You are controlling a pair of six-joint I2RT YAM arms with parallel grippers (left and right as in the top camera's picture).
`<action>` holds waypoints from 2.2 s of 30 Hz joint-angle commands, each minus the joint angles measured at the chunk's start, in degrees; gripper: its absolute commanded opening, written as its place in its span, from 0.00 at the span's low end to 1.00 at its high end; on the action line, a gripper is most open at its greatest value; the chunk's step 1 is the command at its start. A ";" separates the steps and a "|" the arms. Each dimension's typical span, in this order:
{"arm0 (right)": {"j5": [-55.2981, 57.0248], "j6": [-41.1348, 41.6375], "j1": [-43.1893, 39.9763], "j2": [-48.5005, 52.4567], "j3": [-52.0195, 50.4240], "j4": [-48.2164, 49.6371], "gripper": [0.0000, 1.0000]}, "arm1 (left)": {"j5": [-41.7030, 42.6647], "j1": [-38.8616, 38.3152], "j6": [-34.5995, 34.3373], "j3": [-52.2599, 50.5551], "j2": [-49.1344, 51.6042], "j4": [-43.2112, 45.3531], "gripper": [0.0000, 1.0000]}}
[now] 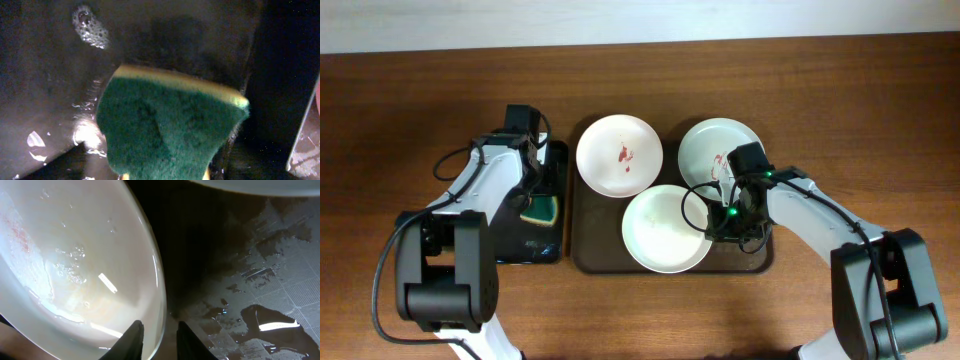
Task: Clean dirty plates on tray and stack at the side
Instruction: 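Dip the sponge back into the black tray with the left gripper, then lift the cleaned plate and place it right of the tray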
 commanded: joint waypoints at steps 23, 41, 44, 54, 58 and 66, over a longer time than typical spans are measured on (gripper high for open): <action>0.50 -0.35 0.02 0.28 -0.09 -0.35 0.29 | 1.14 0.15 0.28 5.09 1.20 -6.16 1.00; 0.52 -0.35 0.04 0.28 -0.09 -0.39 0.40 | 1.66 0.48 -1.75 16.09 5.68 -18.34 1.00; 0.50 -0.33 0.04 0.28 -0.09 -0.37 0.39 | 4.70 0.46 -2.54 15.91 5.70 -22.64 1.00; 0.44 0.11 3.02 3.28 -0.07 2.03 0.04 | 5.70 0.46 -2.93 15.85 5.70 -24.59 0.99; 0.37 0.07 2.93 2.10 1.42 -0.13 0.04 | 5.70 0.46 -2.93 15.85 5.70 -24.59 0.99; 13.68 0.09 2.99 -12.44 4.87 -5.38 0.04 | 5.70 0.46 -2.93 15.85 5.70 -24.11 0.99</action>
